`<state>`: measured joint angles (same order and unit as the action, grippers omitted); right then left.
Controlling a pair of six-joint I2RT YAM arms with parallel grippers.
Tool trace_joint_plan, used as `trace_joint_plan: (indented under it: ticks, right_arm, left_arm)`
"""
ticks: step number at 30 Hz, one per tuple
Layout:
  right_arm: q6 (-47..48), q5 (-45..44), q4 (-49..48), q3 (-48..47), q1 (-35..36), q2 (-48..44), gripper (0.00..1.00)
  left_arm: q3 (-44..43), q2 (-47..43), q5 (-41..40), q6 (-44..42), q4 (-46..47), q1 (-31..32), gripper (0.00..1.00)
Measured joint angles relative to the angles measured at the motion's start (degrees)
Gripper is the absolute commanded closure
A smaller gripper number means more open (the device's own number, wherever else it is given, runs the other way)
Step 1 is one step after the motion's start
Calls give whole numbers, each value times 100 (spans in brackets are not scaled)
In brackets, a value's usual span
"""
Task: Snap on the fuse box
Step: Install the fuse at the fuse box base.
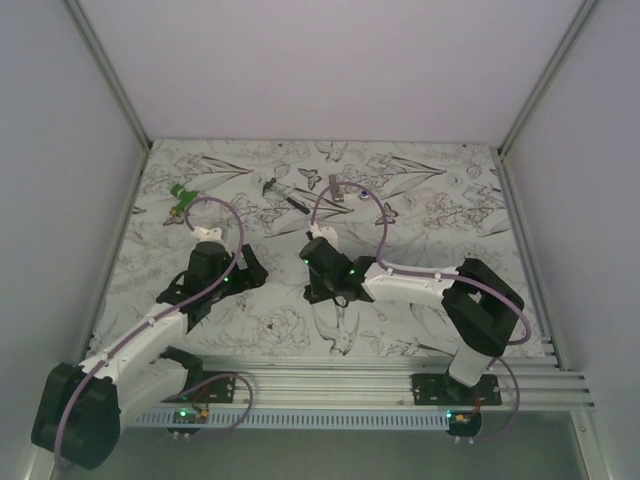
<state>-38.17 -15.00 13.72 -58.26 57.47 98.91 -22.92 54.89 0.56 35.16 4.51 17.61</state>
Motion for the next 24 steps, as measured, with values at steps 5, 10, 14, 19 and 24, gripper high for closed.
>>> trace_joint_plan:
  ticks: [5,10,14,19,24]
  right_arm:
    - [4,39,-518,238,-35,-37,100]
    - [48,61,-909,518,-44,-201,92]
    - [232,175,-920,579,-68,-313,83]
    - [581,330,-470,448,-66,-348,73]
    - [846,400,-68,247,-68,-350,66]
  left_arm:
    - [17,-59,35,0,-7,0,0]
    - [20,-195,127,0,-7,0,1]
    - [20,-203,267,20,-9,0,1]
    - [15,-203,570,85,-9,0,1]
    - [-11,-203,881,168,-13,2,0]
